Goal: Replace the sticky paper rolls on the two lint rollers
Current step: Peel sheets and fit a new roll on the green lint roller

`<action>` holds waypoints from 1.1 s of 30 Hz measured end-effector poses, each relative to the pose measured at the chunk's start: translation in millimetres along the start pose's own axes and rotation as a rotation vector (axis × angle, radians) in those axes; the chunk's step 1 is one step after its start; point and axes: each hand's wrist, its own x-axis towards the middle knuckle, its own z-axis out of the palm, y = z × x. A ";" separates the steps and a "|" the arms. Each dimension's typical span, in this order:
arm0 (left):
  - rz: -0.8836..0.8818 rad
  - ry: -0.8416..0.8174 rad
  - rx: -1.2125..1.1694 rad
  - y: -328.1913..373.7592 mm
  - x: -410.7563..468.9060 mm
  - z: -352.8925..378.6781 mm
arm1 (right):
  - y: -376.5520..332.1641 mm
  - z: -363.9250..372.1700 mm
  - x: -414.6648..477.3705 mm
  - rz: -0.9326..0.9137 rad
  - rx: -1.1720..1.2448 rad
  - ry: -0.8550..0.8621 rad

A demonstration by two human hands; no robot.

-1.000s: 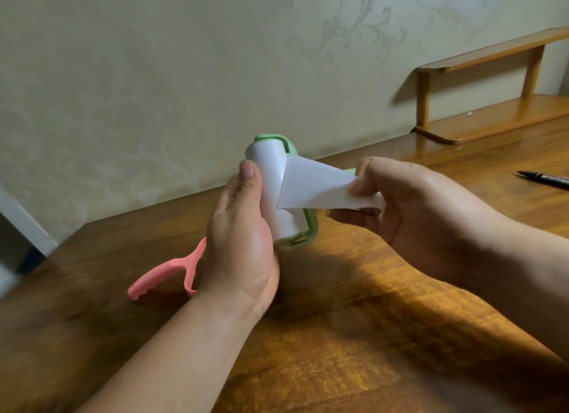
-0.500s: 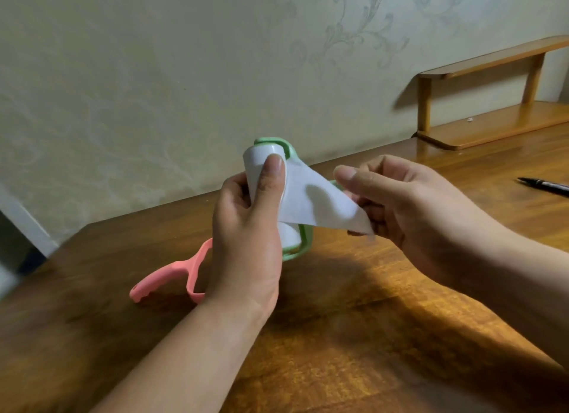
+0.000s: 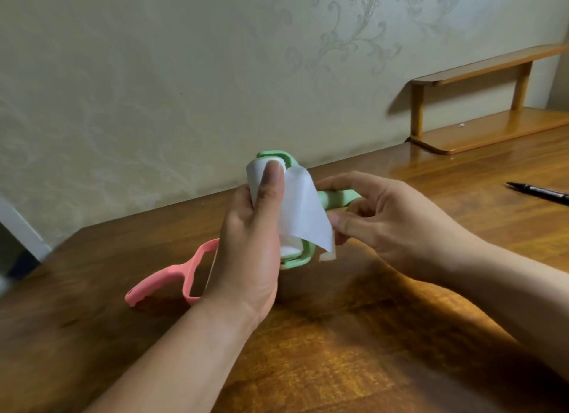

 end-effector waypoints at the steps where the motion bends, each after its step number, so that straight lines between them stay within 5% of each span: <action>1: -0.006 0.002 -0.017 -0.6 0.4 0.0 | -0.9 1.4 -0.5 -0.012 -0.001 0.020; 6: -0.019 -0.006 -0.109 -0.9 4.7 -4.4 | -5.5 4.2 -5.9 -0.097 0.151 0.092; 16: -0.007 -0.183 -0.130 0.4 -7.3 5.4 | -14.5 7.0 -6.2 -0.144 0.524 -0.027; 33: -0.004 -0.247 -0.218 2.5 1.6 -3.3 | -19.7 2.2 -8.0 -0.139 0.501 -0.076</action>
